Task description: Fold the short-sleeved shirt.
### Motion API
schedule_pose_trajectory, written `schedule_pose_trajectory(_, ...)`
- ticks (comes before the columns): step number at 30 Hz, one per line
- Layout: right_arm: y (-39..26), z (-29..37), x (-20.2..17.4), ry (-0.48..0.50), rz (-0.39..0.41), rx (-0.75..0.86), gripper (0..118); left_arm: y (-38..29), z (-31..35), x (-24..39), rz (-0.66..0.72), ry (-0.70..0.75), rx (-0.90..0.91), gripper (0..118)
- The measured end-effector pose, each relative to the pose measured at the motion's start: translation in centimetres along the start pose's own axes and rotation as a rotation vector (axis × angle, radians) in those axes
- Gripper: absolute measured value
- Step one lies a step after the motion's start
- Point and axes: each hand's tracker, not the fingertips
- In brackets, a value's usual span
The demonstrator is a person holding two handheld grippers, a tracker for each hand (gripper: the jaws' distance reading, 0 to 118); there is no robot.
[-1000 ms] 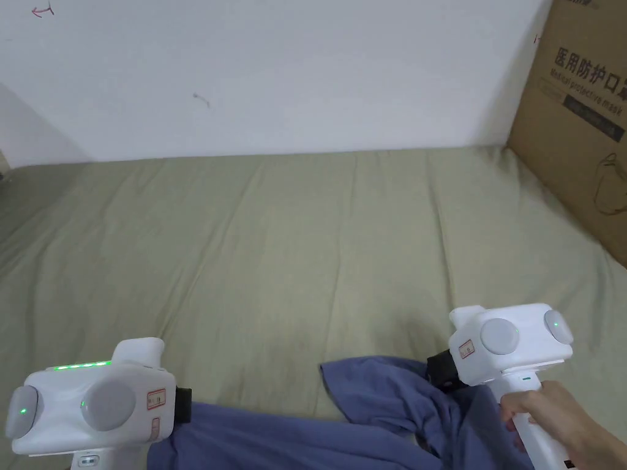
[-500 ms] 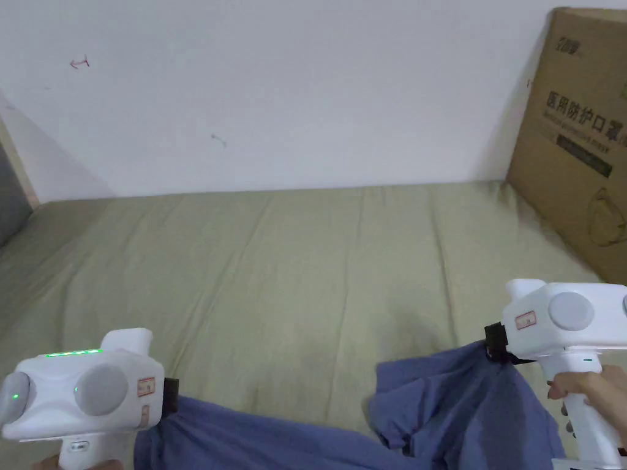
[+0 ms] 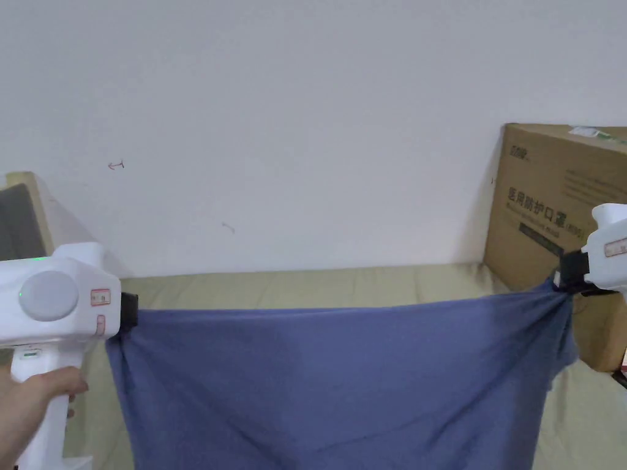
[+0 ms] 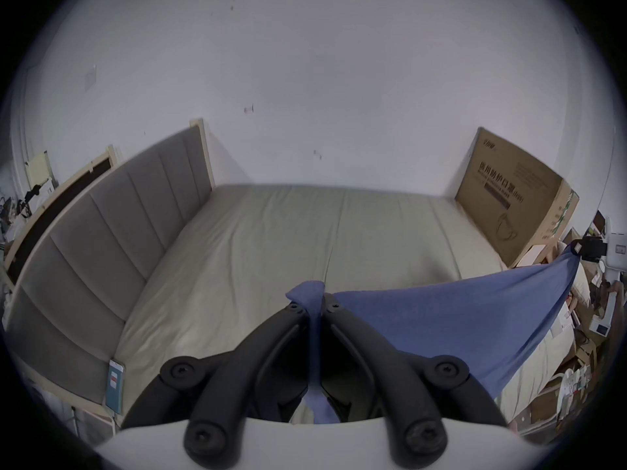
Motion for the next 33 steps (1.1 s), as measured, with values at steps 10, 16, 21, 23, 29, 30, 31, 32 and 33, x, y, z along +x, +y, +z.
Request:
schedule_pose_trajectory(10,6.9,3.7,-1.3,0.036,-0.099,0.13,5,7.2,4.0,0.4,-0.019,0.048,0.126,4)
schedule_pose_trajectory(16,14.9,2.4,-4.4,-0.008,-0.121,0.217,5,15.5,2.2,0.7,-0.003,0.098,0.193,4)
schedule_pose_trajectory(21,21.7,1.8,-6.7,-0.033,-0.086,0.296,5,22.3,0.3,0.9,-0.007,0.132,0.241,4)
schedule_pose_trajectory(23,24.0,1.6,-7.0,-0.02,-0.1,0.334,5,24.4,-0.2,0.9,-0.008,0.132,0.271,4)
schedule_pose_trajectory(29,30.5,1.0,-8.8,-0.05,-0.083,0.392,5,31.2,-1.8,0.8,0.028,0.132,0.304,4)
schedule_pose_trajectory(30,31.3,0.9,-9.1,-0.067,-0.072,0.424,5,32.5,-1.9,1.0,0.027,0.136,0.343,4)
schedule_pose_trajectory(31,32.4,0.7,-9.6,-0.114,-0.058,0.416,5,33.7,-1.9,1.3,0.007,0.159,0.343,4)
schedule_pose_trajectory(32,33.0,0.6,-9.9,-0.104,-0.06,0.422,5,34.3,-1.9,1.4,0.027,0.155,0.37,4)
schedule_pose_trajectory(33,33.1,0.5,-9.9,-0.1,-0.062,0.445,5,34.9,-1.8,1.5,0.018,0.148,0.389,4)
